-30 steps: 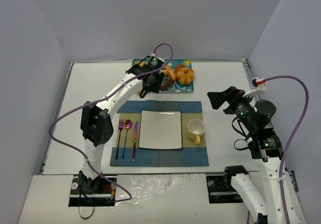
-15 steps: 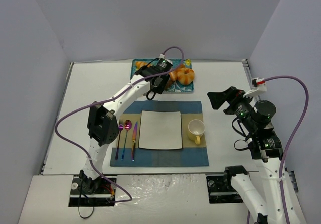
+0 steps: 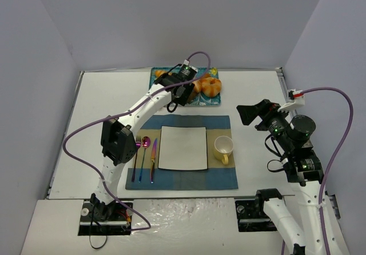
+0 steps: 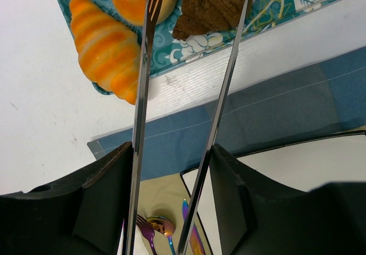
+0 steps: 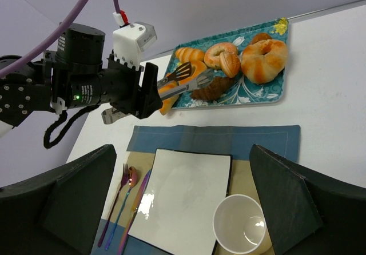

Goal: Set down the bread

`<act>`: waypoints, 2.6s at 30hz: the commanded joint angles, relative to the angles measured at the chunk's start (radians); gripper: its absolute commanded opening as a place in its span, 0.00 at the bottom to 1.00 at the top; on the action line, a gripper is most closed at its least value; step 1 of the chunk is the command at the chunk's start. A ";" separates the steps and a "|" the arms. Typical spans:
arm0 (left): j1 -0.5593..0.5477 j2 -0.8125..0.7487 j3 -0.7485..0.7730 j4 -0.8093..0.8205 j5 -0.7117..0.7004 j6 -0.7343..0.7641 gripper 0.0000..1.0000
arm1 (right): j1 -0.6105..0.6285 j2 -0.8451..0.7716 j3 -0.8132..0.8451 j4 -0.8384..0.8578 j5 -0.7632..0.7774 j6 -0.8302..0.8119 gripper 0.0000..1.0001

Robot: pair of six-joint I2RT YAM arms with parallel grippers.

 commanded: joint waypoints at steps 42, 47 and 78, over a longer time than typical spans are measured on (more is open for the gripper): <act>-0.026 0.086 0.122 -0.066 -0.076 0.073 0.32 | 0.000 -0.008 0.013 0.072 -0.003 -0.003 1.00; -0.026 0.063 0.117 -0.072 -0.082 0.069 0.26 | 0.000 -0.007 0.015 0.072 -0.005 0.001 1.00; -0.031 -0.057 0.155 -0.139 -0.065 0.056 0.12 | 0.000 0.014 0.024 0.075 -0.008 -0.002 1.00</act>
